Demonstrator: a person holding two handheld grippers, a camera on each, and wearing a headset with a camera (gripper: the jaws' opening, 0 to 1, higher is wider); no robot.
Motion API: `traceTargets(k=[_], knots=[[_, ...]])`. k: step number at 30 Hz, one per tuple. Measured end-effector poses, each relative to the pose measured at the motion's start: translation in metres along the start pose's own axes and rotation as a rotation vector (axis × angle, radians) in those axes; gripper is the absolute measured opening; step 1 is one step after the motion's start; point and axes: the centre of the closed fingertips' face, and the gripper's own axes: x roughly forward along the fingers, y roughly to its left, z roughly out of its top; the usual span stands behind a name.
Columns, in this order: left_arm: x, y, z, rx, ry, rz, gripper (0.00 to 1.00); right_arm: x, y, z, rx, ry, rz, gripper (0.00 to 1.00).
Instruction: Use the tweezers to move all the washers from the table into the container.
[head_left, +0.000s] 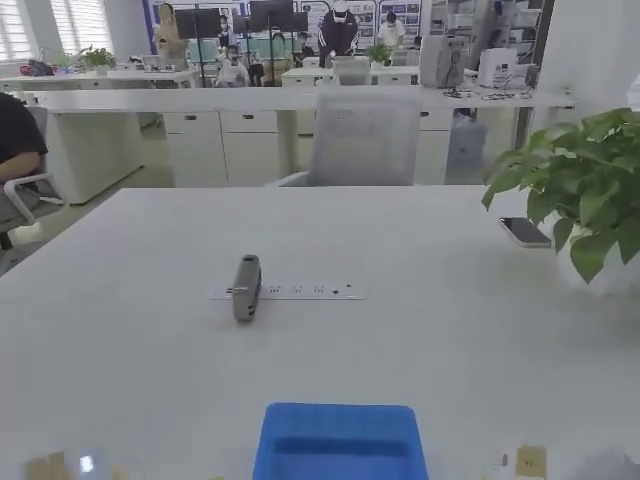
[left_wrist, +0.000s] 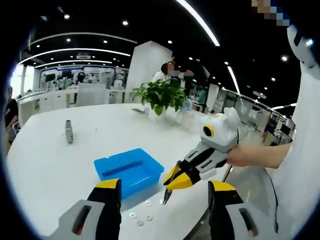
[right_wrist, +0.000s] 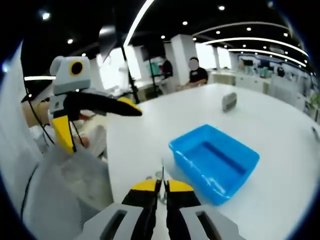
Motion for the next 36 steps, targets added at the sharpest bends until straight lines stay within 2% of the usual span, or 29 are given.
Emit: traceTargets(k=[3,7,15,19,25,31,36], knots=[[-0.010,0.002,-0.001,-0.030,-0.063,0.071,0.78,-0.005,0.000,0.012,-0.011,-0.019,-0.011,0.02],[-0.017,-0.001,0.002,-0.070,-0.116,0.100,0.82,-0.011,-0.004,0.027,-0.030,-0.038,-0.027,0.02],[-0.027,0.004,0.007,-0.062,-0.139,0.142,0.82,-0.026,-0.040,0.054,-0.053,-0.072,-0.082,0.02],[-0.035,0.009,0.010,-0.074,-0.166,0.175,0.80,-0.026,-0.057,0.063,-0.064,-0.082,-0.102,0.02],[-0.048,0.019,0.014,-0.102,-0.205,0.215,0.80,-0.014,-0.082,0.063,-0.066,-0.068,-0.152,0.02],[-0.056,0.024,0.011,-0.106,-0.204,0.245,0.79,-0.003,-0.106,0.053,-0.024,-0.070,-0.186,0.02],[-0.063,0.026,0.008,-0.104,-0.200,0.268,0.79,0.006,-0.113,0.042,0.013,-0.066,-0.183,0.02]])
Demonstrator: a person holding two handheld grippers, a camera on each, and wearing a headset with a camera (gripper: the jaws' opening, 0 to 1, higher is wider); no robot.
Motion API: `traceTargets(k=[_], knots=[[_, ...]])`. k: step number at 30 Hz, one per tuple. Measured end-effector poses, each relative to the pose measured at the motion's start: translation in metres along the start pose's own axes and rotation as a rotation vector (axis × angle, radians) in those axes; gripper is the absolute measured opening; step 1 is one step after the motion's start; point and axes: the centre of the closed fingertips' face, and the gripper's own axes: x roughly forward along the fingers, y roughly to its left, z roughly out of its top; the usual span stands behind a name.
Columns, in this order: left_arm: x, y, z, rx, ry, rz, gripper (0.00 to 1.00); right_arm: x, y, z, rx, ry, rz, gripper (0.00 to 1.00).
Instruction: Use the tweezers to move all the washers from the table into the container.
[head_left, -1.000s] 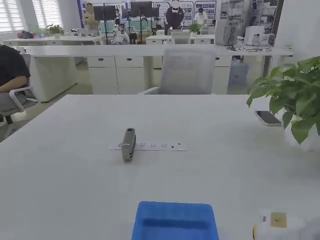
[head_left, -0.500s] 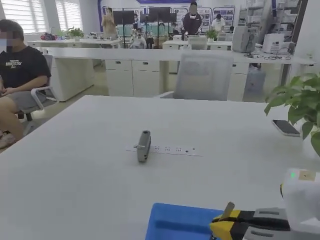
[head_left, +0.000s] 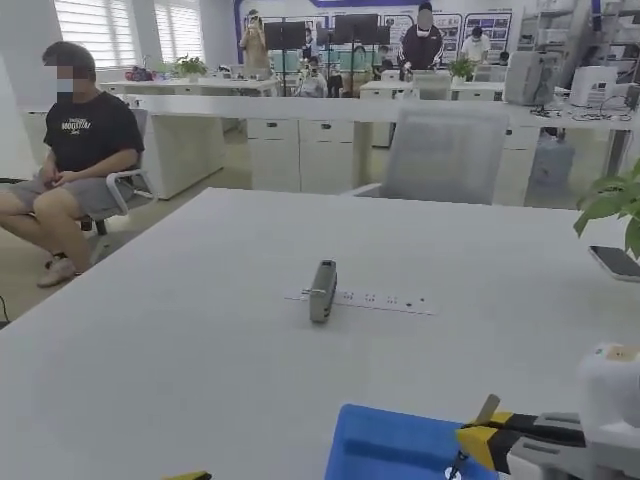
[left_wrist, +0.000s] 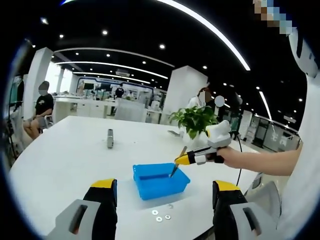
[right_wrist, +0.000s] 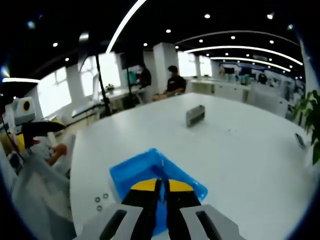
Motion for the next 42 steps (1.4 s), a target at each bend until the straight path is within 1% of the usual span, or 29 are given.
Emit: traceTargets(k=[3,7,13,18,19,23,26,30,32,35,39,42], knots=[[-0.002,0.002,0.000,0.001,0.001,0.006,0.79,0.006,0.001,-0.009,-0.023,0.025,0.001,0.02],[-0.003,0.004,-0.001,0.002,0.007,0.006,0.78,0.011,0.002,-0.014,-0.034,0.039,0.002,0.02],[-0.001,0.004,-0.002,0.005,0.014,-0.007,0.77,0.011,-0.001,-0.016,-0.024,0.042,-0.003,0.02],[0.002,0.004,-0.002,0.004,0.015,-0.017,0.77,0.010,-0.007,-0.020,-0.018,0.052,-0.012,0.02],[0.004,0.003,-0.002,0.005,0.016,-0.022,0.77,0.010,-0.007,-0.021,-0.010,0.059,-0.006,0.02],[0.007,0.003,-0.002,0.016,0.024,-0.030,0.76,0.011,-0.004,-0.024,-0.022,0.072,-0.002,0.02],[0.009,0.002,0.000,0.016,0.023,-0.038,0.76,0.011,-0.004,-0.026,-0.026,0.083,-0.002,0.02],[0.010,0.000,-0.001,0.021,0.028,-0.045,0.76,0.011,-0.002,-0.026,-0.014,0.080,0.003,0.03],[0.011,-0.002,-0.002,0.019,0.032,-0.053,0.76,0.010,-0.003,-0.026,-0.015,0.081,-0.007,0.03],[0.012,-0.004,-0.003,0.020,0.039,-0.061,0.76,0.005,-0.002,-0.022,-0.006,0.067,-0.012,0.03],[0.014,-0.006,-0.004,0.021,0.046,-0.073,0.76,-0.003,0.006,-0.012,-0.003,0.039,-0.009,0.02],[0.015,-0.007,-0.003,0.019,0.043,-0.080,0.75,-0.009,0.015,-0.002,-0.006,0.013,0.000,0.02]])
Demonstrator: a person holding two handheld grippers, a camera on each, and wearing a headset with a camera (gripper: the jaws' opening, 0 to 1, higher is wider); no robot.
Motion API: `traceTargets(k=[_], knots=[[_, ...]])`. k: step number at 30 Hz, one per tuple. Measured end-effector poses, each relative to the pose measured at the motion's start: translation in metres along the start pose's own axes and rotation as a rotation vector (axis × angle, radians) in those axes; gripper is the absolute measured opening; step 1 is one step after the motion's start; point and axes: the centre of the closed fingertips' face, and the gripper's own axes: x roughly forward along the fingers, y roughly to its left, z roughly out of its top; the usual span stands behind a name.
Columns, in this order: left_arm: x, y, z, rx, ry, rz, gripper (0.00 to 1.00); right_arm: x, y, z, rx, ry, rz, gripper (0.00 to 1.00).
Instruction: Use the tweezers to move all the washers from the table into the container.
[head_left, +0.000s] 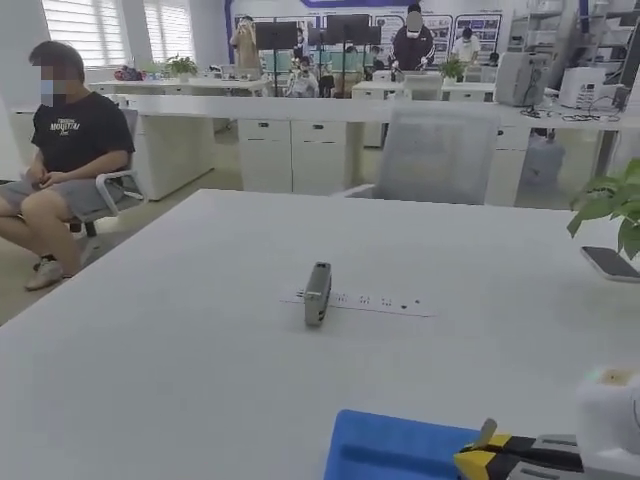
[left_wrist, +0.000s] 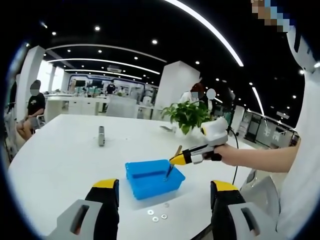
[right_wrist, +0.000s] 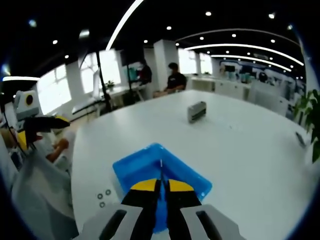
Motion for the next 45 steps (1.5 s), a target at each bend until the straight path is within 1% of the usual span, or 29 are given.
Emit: traceTargets(k=[2,4,8,10,13,15,16,21,24,29,33,42,43,45], knots=[[0.001,-0.001,0.000,0.001,-0.001,-0.004,0.75,-0.003,0.007,0.006,-0.004,-0.019,0.010,0.02],[0.001,-0.001,-0.001,0.001,0.004,-0.009,0.75,-0.008,0.019,0.012,-0.010,-0.034,0.029,0.02],[0.002,-0.003,-0.002,0.005,0.010,-0.017,0.74,-0.012,0.039,0.018,-0.010,-0.051,0.070,0.02],[0.001,-0.004,-0.003,0.006,0.012,-0.020,0.74,-0.012,0.047,0.017,-0.005,-0.047,0.093,0.02],[0.001,-0.005,-0.004,0.005,0.016,-0.024,0.73,-0.008,0.067,0.010,0.017,-0.019,0.172,0.02],[0.001,-0.005,-0.004,0.006,0.016,-0.026,0.72,-0.005,0.072,0.006,0.012,-0.012,0.187,0.02],[0.000,-0.005,-0.004,0.006,0.017,-0.027,0.72,-0.001,0.075,0.000,0.014,0.005,0.197,0.02],[-0.001,-0.005,-0.004,0.009,0.015,-0.025,0.72,0.011,0.078,-0.016,0.039,0.047,0.215,0.02],[-0.002,-0.004,-0.005,0.007,0.017,-0.022,0.72,0.018,0.080,-0.024,0.044,0.084,0.221,0.02],[-0.004,-0.003,-0.006,0.002,0.019,-0.017,0.72,0.024,0.081,-0.030,0.046,0.116,0.226,0.02],[-0.005,-0.001,-0.007,0.000,0.018,-0.014,0.72,0.026,0.082,-0.036,0.004,0.148,0.216,0.02],[-0.004,-0.001,-0.009,0.004,0.023,-0.016,0.72,0.028,0.085,-0.041,-0.012,0.163,0.224,0.02],[-0.004,-0.001,-0.009,0.003,0.023,-0.016,0.72,0.029,0.085,-0.040,-0.009,0.154,0.226,0.02],[-0.005,-0.001,-0.008,0.001,0.020,-0.016,0.72,0.028,0.085,-0.040,-0.009,0.160,0.226,0.02]])
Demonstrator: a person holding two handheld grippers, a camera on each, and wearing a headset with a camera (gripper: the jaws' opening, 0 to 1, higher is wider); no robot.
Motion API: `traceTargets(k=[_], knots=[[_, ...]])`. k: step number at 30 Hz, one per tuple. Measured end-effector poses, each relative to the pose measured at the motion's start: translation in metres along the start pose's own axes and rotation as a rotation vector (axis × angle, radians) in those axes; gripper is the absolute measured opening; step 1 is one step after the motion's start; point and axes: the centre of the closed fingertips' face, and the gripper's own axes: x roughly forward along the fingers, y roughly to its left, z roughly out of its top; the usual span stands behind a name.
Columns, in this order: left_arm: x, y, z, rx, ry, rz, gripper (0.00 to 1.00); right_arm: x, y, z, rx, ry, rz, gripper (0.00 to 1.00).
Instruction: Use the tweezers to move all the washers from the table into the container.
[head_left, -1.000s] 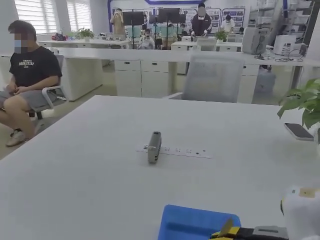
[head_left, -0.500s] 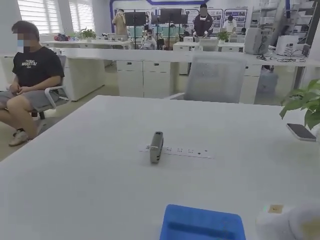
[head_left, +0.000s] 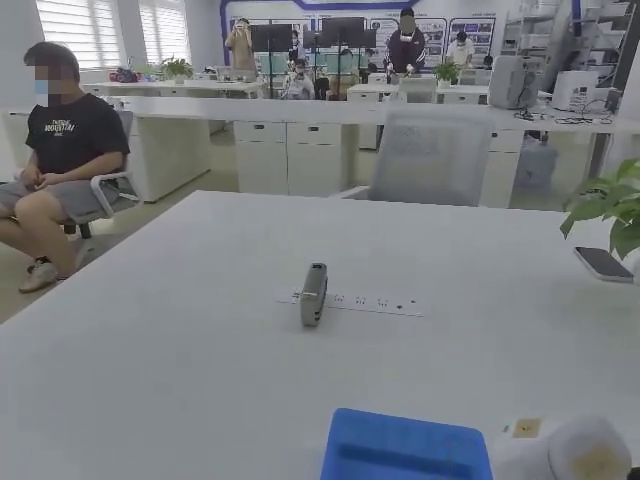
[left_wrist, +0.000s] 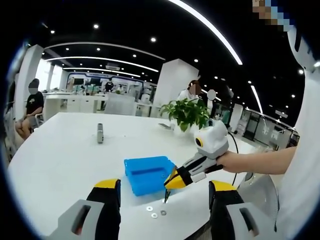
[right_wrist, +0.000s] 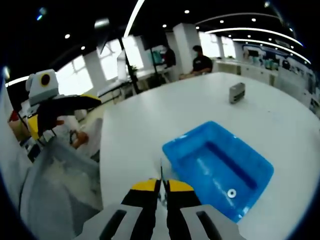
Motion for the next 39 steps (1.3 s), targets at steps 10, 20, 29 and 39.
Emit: traceTargets(k=[10,20,29,39], knots=[[0.000,0.000,-0.001,0.003,0.002,-0.001,0.72,-0.001,0.004,-0.002,-0.031,0.010,0.001,0.02],[0.000,-0.002,-0.001,0.007,0.008,-0.002,0.71,0.001,0.014,-0.005,-0.067,0.014,0.017,0.03],[0.001,-0.003,-0.001,0.012,0.010,-0.006,0.71,0.007,0.034,-0.007,-0.297,0.042,0.008,0.03],[-0.001,-0.003,-0.001,0.012,0.008,-0.006,0.71,0.008,0.034,-0.010,-0.369,0.066,-0.032,0.03]])
